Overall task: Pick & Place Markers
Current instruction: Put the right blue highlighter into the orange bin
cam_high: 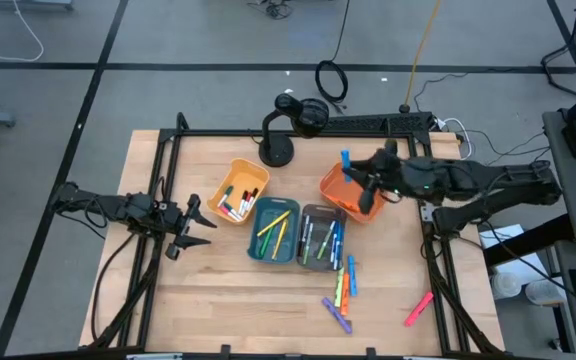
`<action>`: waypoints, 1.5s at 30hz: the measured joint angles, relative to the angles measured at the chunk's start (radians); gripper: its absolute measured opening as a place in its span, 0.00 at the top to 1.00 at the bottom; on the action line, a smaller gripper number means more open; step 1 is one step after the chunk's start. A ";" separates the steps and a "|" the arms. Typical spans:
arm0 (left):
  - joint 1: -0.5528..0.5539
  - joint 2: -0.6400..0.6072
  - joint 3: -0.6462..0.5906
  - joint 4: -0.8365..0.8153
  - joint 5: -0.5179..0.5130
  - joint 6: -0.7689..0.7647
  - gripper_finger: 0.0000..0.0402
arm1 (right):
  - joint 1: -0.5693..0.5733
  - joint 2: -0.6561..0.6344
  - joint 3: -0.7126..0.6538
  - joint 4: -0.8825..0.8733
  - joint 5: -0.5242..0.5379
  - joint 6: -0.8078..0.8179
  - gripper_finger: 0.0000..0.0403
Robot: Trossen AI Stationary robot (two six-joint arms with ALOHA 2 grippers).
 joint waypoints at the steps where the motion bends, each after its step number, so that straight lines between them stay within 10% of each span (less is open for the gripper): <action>1: 0.000 0.000 0.000 0.000 0.000 0.000 0.47 | -0.002 0.032 0.046 -0.057 0.022 0.003 0.90; 9: 0.000 0.000 0.000 0.000 0.000 0.000 0.47 | -0.064 0.245 0.324 -0.314 -0.103 -0.028 0.90; 23: 0.000 0.000 0.000 0.000 0.000 0.000 0.47 | -0.261 0.350 0.331 -0.845 -0.301 0.141 0.90; 45: 0.000 0.000 0.000 0.000 0.000 0.000 0.47 | -0.439 0.077 0.165 -1.077 -0.232 0.178 0.90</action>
